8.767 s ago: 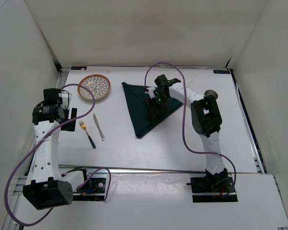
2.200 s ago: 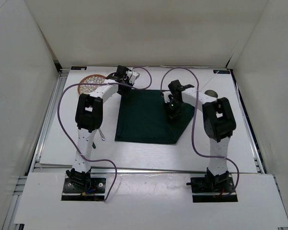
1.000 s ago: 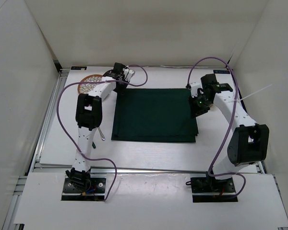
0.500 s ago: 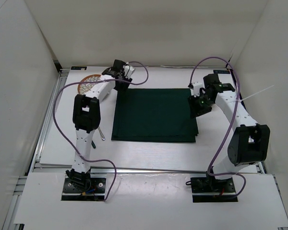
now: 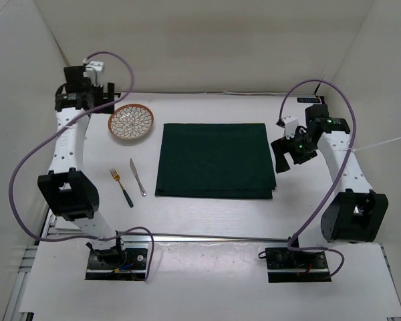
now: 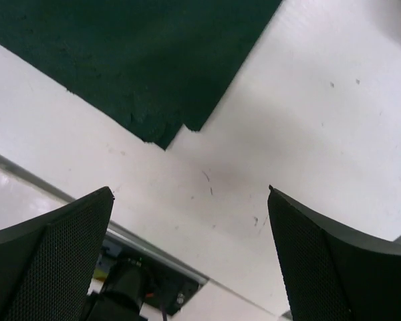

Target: Set the dinner table for one person

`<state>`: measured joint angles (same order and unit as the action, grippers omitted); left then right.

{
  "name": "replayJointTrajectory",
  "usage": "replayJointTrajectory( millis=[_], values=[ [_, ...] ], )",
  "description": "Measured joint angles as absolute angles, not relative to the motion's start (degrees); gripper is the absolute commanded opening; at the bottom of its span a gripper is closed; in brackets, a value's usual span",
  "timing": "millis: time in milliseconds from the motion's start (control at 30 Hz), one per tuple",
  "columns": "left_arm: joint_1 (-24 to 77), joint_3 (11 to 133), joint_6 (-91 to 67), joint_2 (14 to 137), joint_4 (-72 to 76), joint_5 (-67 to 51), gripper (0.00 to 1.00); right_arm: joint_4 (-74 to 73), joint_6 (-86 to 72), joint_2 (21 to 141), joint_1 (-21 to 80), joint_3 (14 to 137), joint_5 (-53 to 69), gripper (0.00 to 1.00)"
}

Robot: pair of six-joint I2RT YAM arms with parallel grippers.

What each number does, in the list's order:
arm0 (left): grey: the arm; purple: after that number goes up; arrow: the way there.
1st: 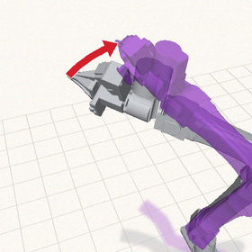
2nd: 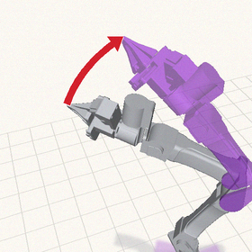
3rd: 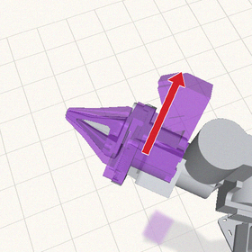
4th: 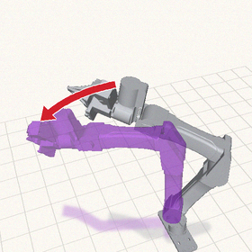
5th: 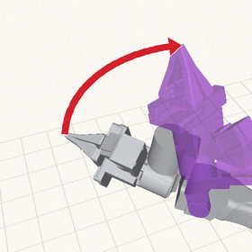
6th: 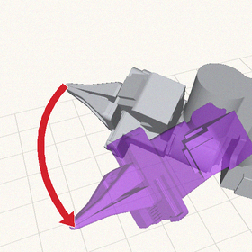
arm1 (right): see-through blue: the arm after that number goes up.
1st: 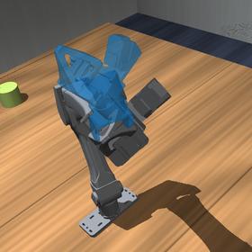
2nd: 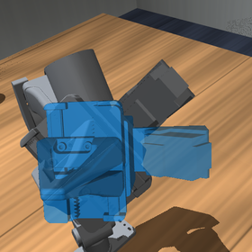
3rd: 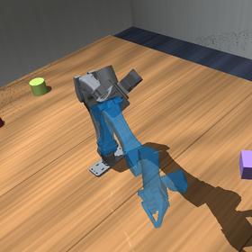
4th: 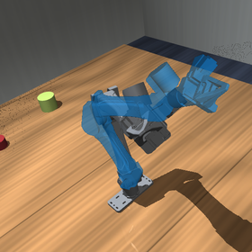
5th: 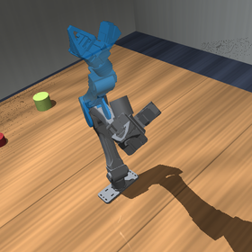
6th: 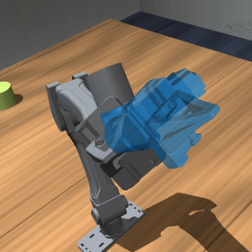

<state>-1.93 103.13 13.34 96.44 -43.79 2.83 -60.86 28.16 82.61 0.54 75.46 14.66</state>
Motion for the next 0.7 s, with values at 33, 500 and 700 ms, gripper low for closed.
replayJointTrajectory(
  millis=[33, 500, 700],
  values=[
    [-5.4, 102.7, 12.8, 97.5, -44.1, 0.6, 1.0, -62.5, 29.1, 83.1, -0.2, 76.4, 14.9, 1.0],
    [-18.3, 107.7, 7.4, 124.5, -46.0, -17.7, 0.99, -75.4, 34.2, 84.2, -4.4, 86.2, 13.1, 1.0],
    [-18.2, 115.5, 4.3, 131.9, -44.3, -21.0, 0.98, -76.4, 34.2, 84.2, -4.4, 92.0, 10.8, 1.0]
  ],
)
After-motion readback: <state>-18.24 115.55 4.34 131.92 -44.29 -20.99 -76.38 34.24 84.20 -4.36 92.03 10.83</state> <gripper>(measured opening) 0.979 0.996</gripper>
